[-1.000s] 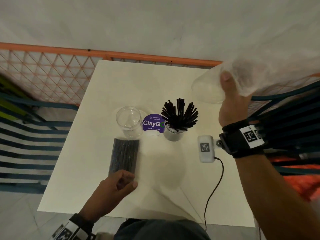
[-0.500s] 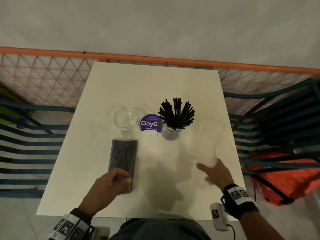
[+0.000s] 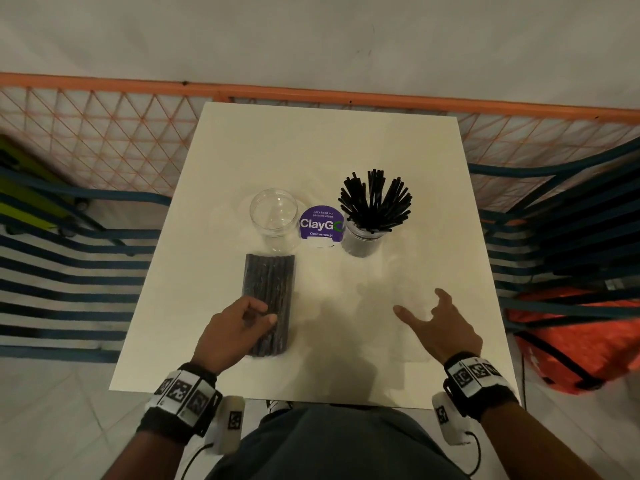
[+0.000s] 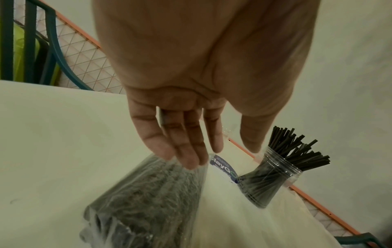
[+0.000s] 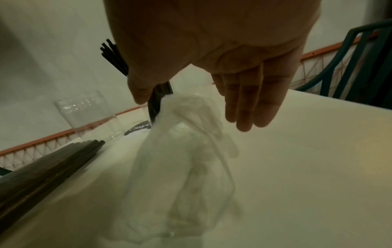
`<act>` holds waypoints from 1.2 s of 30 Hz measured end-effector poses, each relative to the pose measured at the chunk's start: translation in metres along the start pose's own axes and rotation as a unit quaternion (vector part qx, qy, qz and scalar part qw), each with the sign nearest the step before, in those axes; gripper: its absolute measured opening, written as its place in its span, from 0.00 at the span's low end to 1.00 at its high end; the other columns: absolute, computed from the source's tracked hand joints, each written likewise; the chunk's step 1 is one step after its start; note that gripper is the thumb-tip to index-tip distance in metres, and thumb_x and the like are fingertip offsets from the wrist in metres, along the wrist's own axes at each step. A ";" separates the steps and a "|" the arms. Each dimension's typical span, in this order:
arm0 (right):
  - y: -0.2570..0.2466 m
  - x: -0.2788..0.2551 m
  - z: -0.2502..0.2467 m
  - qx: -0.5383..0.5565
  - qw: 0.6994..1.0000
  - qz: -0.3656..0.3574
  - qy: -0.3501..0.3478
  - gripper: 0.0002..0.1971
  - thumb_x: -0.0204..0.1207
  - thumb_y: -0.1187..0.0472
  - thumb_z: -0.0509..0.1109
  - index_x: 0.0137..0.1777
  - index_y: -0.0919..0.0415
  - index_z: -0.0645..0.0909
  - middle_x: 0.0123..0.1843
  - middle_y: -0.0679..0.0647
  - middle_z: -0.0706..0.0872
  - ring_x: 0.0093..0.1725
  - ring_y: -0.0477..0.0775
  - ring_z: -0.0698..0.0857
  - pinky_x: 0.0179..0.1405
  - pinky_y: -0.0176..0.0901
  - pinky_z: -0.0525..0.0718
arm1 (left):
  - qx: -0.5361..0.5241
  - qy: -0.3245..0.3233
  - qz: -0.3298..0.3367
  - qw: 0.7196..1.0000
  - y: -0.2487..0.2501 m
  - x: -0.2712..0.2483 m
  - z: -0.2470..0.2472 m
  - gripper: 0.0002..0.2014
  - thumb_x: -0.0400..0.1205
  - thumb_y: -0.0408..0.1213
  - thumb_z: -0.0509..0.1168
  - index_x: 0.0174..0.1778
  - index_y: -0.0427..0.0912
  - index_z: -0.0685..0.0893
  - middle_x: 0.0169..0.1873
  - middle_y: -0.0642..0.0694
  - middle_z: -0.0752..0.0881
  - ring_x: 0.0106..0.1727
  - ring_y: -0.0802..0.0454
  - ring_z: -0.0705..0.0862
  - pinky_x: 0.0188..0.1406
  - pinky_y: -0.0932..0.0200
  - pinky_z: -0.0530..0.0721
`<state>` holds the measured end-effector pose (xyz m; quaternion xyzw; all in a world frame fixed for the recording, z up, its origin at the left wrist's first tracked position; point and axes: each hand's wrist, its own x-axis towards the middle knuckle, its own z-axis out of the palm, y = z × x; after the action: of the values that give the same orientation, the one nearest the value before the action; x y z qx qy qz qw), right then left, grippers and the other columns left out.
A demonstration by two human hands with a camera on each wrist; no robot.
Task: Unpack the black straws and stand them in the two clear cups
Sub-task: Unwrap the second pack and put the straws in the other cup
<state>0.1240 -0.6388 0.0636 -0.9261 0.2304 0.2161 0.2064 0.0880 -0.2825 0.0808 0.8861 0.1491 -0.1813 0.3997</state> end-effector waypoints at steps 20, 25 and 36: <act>-0.105 -0.052 0.104 -0.131 0.897 -0.339 -0.254 0.56 0.67 0.42 0.79 0.84 0.39 0.39 0.78 0.53 0.73 0.58 0.60 0.86 0.57 0.57 0.85 | -0.255 -0.068 -0.225 0.938 -0.040 0.006 0.033 0.36 0.65 0.61 0.79 0.61 0.39 0.83 0.42 0.45 0.85 0.38 0.50 0.77 0.30 0.59 0.71; -0.118 -0.065 0.106 -0.123 0.890 -0.424 -0.110 0.51 0.71 0.35 0.71 0.80 0.32 0.34 0.65 0.54 0.78 0.47 0.58 0.87 0.45 0.55 0.89 | -0.312 -0.114 -0.196 0.923 -0.016 -0.007 0.011 0.36 0.71 0.73 0.67 0.62 0.47 0.87 0.52 0.47 0.92 0.52 0.50 0.86 0.47 0.54 0.80; -0.141 -0.055 0.062 0.029 0.928 -0.370 -0.037 0.34 0.71 0.32 0.69 0.76 0.40 0.66 0.58 0.45 0.89 0.51 0.53 0.89 0.46 0.46 0.84 | -0.365 -0.059 -0.005 0.929 0.010 -0.021 -0.005 0.22 0.67 0.42 0.81 0.51 0.42 0.81 0.43 0.42 0.90 0.42 0.49 0.89 0.48 0.49 0.84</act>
<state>0.1337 -0.4760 0.0801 -0.9307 -0.1302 0.1517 0.3063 0.0743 -0.2874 0.0997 0.6663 0.1852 -0.1683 0.7024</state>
